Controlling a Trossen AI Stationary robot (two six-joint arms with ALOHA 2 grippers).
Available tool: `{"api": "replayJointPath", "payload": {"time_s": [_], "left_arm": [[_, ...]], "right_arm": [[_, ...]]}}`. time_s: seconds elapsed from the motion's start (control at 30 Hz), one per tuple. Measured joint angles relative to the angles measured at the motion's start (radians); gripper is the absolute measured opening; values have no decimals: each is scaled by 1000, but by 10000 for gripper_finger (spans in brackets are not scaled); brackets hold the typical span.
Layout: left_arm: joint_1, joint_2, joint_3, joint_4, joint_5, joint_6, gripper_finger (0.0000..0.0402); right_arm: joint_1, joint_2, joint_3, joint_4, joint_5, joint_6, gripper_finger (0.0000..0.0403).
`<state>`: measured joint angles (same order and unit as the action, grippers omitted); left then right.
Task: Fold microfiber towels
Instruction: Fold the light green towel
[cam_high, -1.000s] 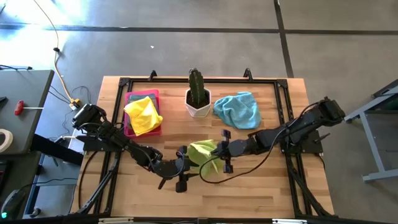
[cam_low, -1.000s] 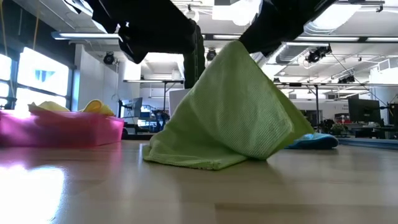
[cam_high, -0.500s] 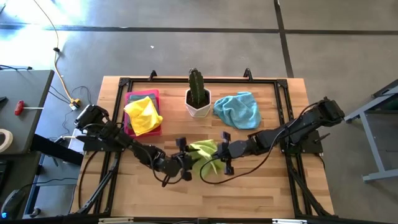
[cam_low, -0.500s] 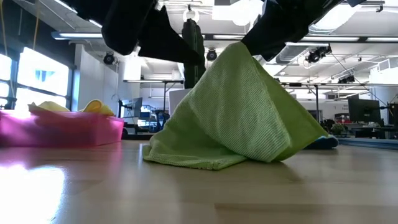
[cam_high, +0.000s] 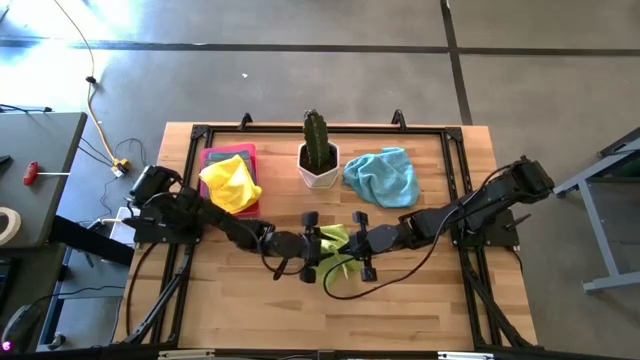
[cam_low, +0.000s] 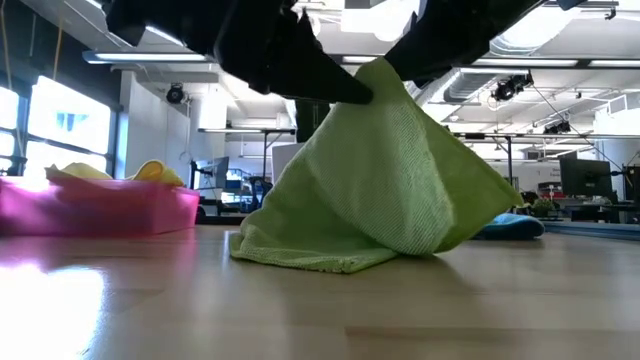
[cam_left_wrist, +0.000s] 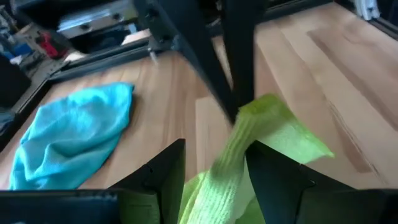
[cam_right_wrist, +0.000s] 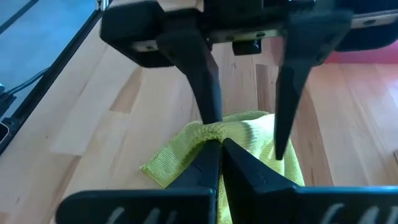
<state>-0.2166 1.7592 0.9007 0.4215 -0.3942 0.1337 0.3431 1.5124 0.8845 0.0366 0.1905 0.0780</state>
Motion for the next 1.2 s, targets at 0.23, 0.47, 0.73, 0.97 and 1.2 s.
{"api": "replayJointPath", "payload": {"time_s": [0.23,0.47,0.73,0.97,1.2], "left_arm": [[3,0,0,23,77,27,157],[14,0,0,44,99,7,136],[17,0,0,27,104,-26,21],[16,-1,0,15,126,-26,7],[16,-1,0,14,125,-29,3]], "right_arm": [[-2,0,0,-1,-6,-41,0],[-2,0,0,5,-6,-45,0],[-2,0,0,5,16,-109,0],[-2,-1,41,-55,-33,-64,62],[12,-2,126,-289,-62,263,170]]}}
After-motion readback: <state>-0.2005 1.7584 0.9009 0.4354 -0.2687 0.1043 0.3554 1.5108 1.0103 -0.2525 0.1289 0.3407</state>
